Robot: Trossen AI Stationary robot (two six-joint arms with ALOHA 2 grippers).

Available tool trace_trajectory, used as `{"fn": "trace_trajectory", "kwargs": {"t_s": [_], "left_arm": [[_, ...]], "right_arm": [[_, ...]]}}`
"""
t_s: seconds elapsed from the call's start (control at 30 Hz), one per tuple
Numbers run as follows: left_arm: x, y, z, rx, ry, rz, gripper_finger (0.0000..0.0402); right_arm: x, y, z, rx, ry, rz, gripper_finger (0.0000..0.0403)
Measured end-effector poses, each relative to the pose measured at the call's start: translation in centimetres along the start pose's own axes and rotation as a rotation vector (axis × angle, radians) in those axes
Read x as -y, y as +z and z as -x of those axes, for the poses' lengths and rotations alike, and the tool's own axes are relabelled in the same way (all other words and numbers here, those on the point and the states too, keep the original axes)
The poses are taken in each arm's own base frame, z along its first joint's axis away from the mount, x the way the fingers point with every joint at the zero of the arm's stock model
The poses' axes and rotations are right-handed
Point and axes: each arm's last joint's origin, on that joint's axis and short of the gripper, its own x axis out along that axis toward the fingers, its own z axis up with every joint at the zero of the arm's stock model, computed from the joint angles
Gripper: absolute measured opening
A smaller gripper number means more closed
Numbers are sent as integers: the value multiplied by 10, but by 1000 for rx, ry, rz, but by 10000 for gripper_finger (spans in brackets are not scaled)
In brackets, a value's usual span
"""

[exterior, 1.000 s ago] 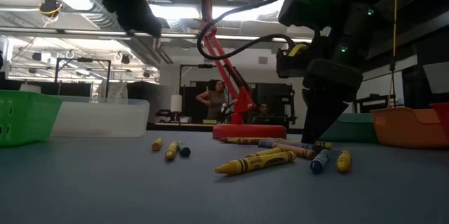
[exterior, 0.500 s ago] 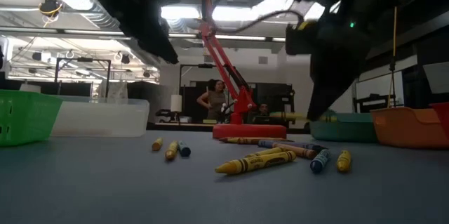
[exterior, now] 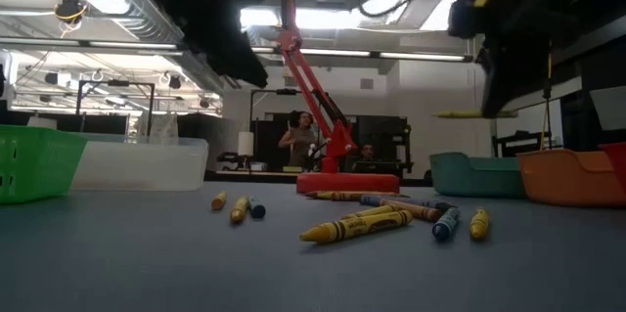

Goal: Sort crayons
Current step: Put the yellow crayon into the blue bin, then put the golden crayon into the green bin

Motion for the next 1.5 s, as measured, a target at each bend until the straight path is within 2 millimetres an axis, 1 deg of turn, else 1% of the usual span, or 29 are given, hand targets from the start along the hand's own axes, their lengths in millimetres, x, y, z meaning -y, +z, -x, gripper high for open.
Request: {"fn": "trace_trajectory", "kwargs": {"t_s": [0.13,0.2,0.4,0.6,0.73,0.8,1.0,1.1,1.23,1.37,1.5], "left_arm": [[0,1,0,13,-2,1,126],[0,1,0,13,-1,1,126],[1,6,0,57,-8,5,126],[1,8,0,86,-12,7,126],[1,8,0,87,-12,7,126],[1,8,0,87,-12,-6,126],[2,11,1,110,-13,-129,126],[3,11,1,119,-61,-199,126],[2,11,0,119,-147,-257,126],[-2,9,-7,98,-228,-305,126],[-5,-1,-26,35,-317,-330,126]], "right_arm": [[23,-9,2,-93,-152,59,21],[32,-12,1,-145,-194,96,21],[53,-7,-4,-165,-213,173,21],[67,-6,-6,-180,-223,180,21],[71,-6,-7,-185,-223,162,31],[71,-6,-7,-185,-223,162,44],[70,-6,-7,-179,-222,160,90],[70,-4,-7,-162,-223,155,101],[70,1,-8,-112,-226,142,103],[70,5,-8,-73,-228,131,102],[70,7,-8,-54,-229,118,101]]}}
